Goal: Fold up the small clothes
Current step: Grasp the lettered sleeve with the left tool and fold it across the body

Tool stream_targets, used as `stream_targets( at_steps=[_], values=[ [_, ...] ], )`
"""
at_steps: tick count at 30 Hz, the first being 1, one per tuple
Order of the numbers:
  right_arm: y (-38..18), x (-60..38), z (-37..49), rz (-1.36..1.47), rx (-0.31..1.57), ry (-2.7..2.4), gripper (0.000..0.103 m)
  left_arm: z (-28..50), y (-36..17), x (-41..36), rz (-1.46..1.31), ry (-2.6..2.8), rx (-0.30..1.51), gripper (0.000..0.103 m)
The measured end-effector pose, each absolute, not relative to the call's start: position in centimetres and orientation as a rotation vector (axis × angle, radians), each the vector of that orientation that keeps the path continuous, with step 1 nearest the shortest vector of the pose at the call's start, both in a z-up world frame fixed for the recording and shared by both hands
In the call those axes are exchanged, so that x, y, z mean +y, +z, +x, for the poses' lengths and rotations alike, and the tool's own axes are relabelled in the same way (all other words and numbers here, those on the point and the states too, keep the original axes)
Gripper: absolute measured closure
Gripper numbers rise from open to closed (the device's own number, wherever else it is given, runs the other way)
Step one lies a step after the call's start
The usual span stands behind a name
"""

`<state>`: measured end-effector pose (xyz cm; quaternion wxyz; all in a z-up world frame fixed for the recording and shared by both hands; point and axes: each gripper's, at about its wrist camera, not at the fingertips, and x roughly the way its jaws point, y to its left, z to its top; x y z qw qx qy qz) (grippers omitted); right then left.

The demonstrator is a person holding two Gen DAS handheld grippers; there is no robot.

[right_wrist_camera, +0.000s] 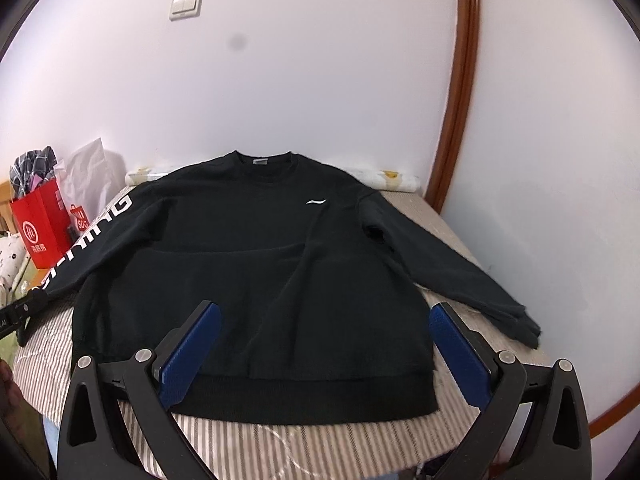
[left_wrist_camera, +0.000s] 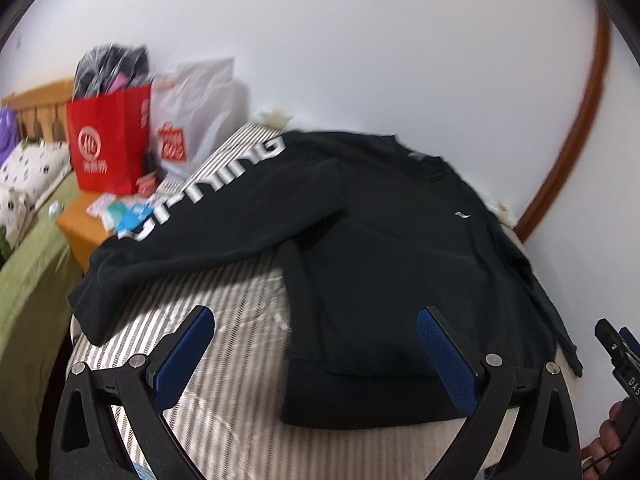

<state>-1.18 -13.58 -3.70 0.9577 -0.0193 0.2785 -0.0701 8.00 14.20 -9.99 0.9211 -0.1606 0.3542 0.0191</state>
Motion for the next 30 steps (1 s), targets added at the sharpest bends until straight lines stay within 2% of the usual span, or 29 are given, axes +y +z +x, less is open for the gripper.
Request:
stream_targets(
  at_steps=[5,10,17,20,23,25,27,30],
  values=[
    [-6.0,-12.4,1.9,-0.014,0.617,-0.035,0.001,9.5,-13.5,18.0,-0.498,0.064,0.767,0.005],
    [-8.7,-10.3,4.8,-0.094,0.684,-0.003,0.001,10.4,-16.2,21.5,-0.607,0.169,0.743,0.014],
    [-11.5,-9.3,8.1,-0.113,0.757,0.014,0.001,12.6,-17.7,23.8,-0.735,0.165,0.701,0.015],
    [-12.2,-9.8,8.6,-0.109,0.767,0.017,0.001,13.7,-17.8,24.0,-0.723,0.197,0.699,0.020],
    [-12.5,-10.8,9.3,-0.114,0.776,-0.012,0.001,14.5,-17.7,24.2,-0.679,0.267,0.715,0.040],
    [-12.4,-11.5,9.8,-0.119,0.774,-0.033,0.001,15.3,-17.5,24.1,-0.601,0.325,0.749,0.067],
    [-12.2,-12.3,10.5,-0.126,0.762,-0.045,0.001,16.1,-17.2,24.0,-0.543,0.338,0.769,0.086],
    [-11.7,-13.2,11.6,-0.131,0.739,-0.036,0.001,16.7,-15.2,23.3,-0.439,0.352,0.745,0.094]
  ],
)
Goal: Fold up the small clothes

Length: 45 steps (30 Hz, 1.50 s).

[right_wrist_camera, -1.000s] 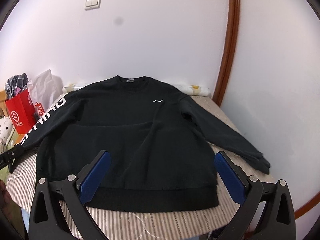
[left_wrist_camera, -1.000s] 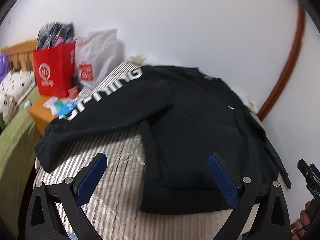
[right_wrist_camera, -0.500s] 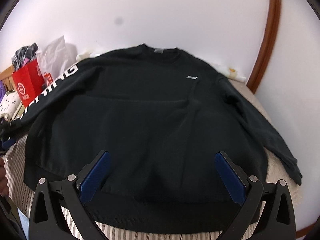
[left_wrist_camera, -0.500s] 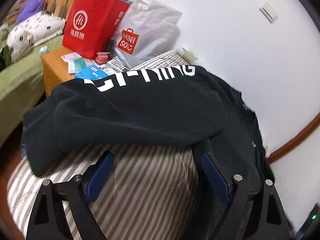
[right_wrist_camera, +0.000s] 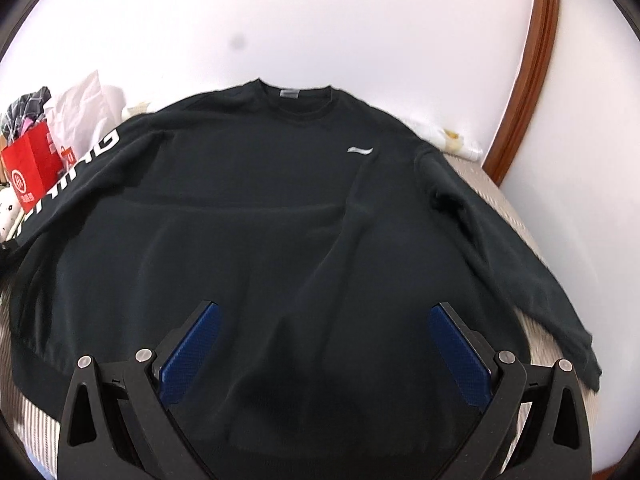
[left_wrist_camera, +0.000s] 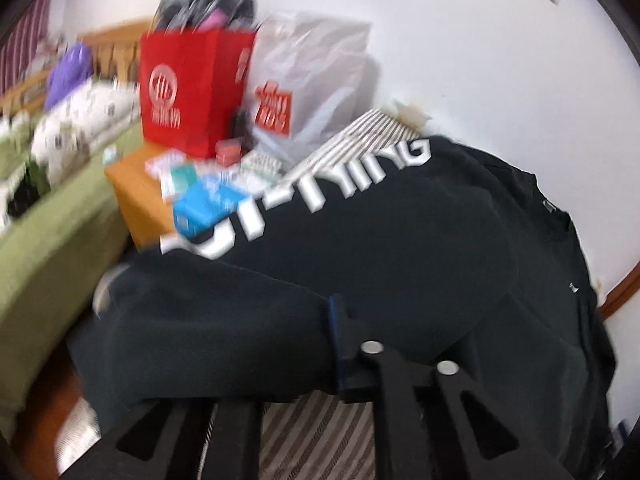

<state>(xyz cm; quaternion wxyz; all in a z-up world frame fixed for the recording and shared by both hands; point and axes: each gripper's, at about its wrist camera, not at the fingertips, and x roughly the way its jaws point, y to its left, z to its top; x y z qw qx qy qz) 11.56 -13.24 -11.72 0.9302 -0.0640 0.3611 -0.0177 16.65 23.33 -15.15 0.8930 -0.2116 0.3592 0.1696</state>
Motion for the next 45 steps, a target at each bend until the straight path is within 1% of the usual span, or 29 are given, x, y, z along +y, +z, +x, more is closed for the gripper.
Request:
stream_targets(
  at_steps=[4,7,11,17,21,28,41,45],
  values=[
    [-10.8,-14.0,14.3,-0.138,0.726,0.010,0.001,17.6,-10.6,20.9,-0.308,0.290,0.667,0.095],
    [-9.7,-14.8,17.0,-0.139,0.686,0.019,0.001,18.8,-8.1,18.2,-0.222,0.234,0.612,0.095],
    [-9.4,-16.7,19.7,-0.078,0.651,0.025,0.001,21.1,-6.7,13.0,-0.115,0.118,0.576,0.095],
    [-11.8,-18.8,22.1,-0.008,0.661,0.047,0.001,25.3,-7.0,7.0,-0.084,-0.053,0.615,0.095],
    [-13.6,-19.4,22.3,0.022,0.680,0.074,0.001,27.4,-8.1,4.3,-0.054,-0.117,0.643,0.095],
    [-15.2,-19.4,22.2,0.029,0.693,0.077,0.001,27.9,-10.7,3.1,0.000,-0.180,0.679,0.095],
    [-16.1,-19.9,23.2,0.083,0.751,0.100,0.001,28.3,-11.6,3.3,-0.025,-0.240,0.689,0.095],
    [-16.2,-19.7,23.4,0.073,0.758,0.092,0.001,27.8,-11.9,3.1,0.012,-0.211,0.648,0.094]
  ],
)
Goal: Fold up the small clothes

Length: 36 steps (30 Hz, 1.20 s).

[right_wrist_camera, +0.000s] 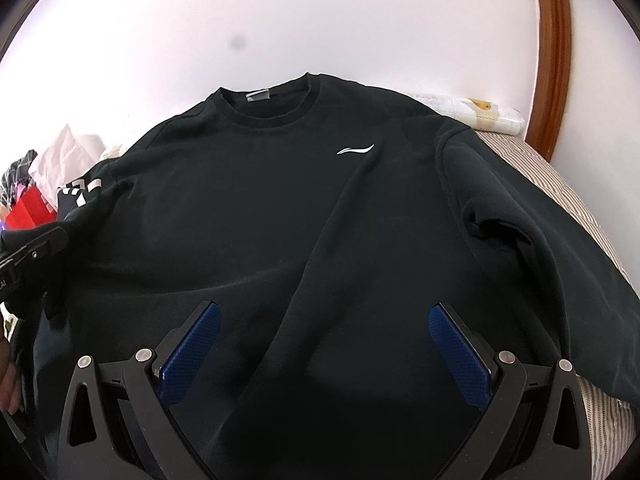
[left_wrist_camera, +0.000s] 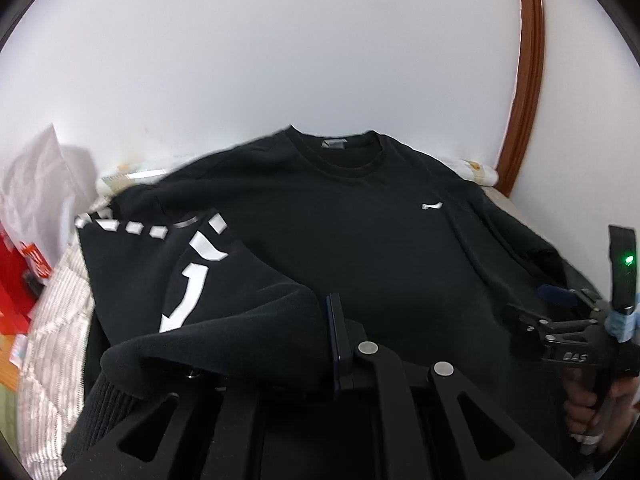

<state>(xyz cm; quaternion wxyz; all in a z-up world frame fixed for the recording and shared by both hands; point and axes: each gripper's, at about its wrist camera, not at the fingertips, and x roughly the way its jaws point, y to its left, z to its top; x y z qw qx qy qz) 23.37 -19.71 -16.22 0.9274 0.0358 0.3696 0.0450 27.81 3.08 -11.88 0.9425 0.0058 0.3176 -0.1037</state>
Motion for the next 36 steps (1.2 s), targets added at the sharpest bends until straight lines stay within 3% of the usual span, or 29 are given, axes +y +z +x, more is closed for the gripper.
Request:
stream_targets(
  at_steps=[2,4,13,17,36],
  values=[
    [-16.3,-19.4,23.4,0.060,0.760,0.097,0.001,27.7,-12.2,2.7,0.046,-0.193,0.637,0.088],
    [-16.2,-19.3,23.3,0.051,0.757,0.094,0.001,27.9,-12.6,2.3,0.058,-0.196,0.660,0.075],
    [-16.2,-20.2,23.1,0.096,0.746,0.086,0.001,28.5,-14.1,1.6,0.064,-0.199,0.715,0.069],
    [-16.3,-20.7,23.2,0.129,0.750,0.086,0.001,28.7,-14.1,1.9,0.031,-0.215,0.719,0.052],
    [-16.4,-20.6,23.3,0.141,0.760,0.082,0.001,28.0,-12.9,3.4,-0.091,-0.270,0.674,0.041]
  ],
)
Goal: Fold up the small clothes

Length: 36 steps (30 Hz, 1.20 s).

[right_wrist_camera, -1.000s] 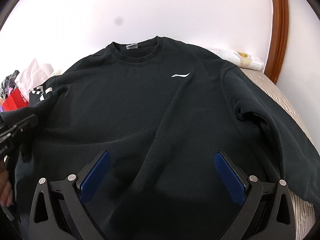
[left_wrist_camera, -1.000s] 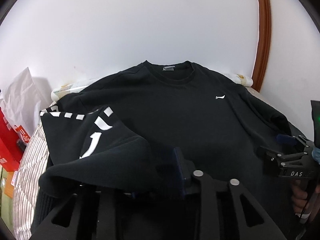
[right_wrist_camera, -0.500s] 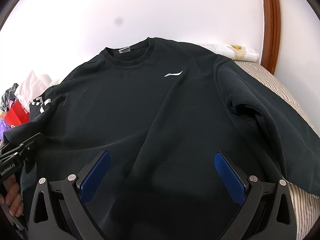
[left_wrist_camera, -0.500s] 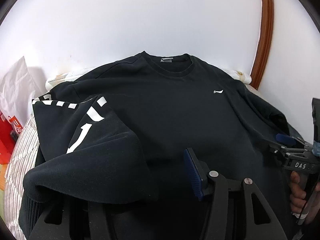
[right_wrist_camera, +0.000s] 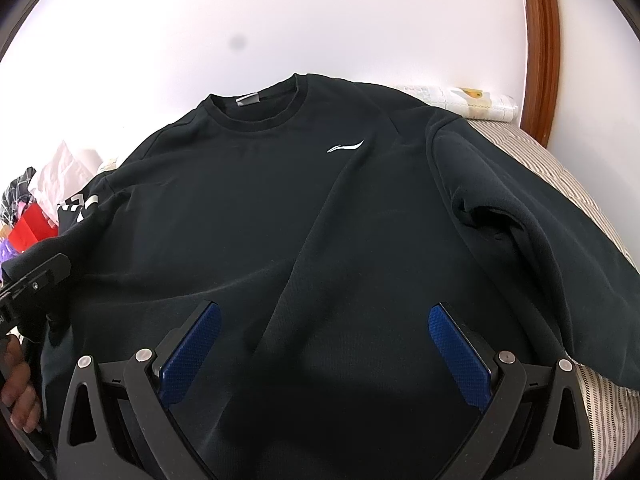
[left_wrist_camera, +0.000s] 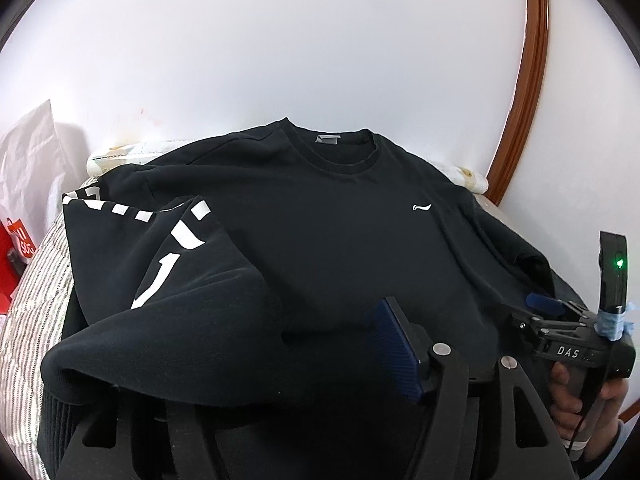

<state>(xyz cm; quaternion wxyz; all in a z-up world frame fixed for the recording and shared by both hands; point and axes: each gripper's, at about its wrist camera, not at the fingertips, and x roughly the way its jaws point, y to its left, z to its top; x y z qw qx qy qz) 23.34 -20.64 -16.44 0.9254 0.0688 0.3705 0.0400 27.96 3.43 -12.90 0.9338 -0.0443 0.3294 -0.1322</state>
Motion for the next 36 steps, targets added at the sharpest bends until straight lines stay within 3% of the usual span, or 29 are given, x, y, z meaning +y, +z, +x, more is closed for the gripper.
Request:
stream_targets(
  at_steps=[36],
  values=[
    [-16.3,-21.0,23.1,0.141,0.745,0.084,0.001,26.7,-10.7,5.4,-0.242,-0.356,0.557,0.031]
  ],
)
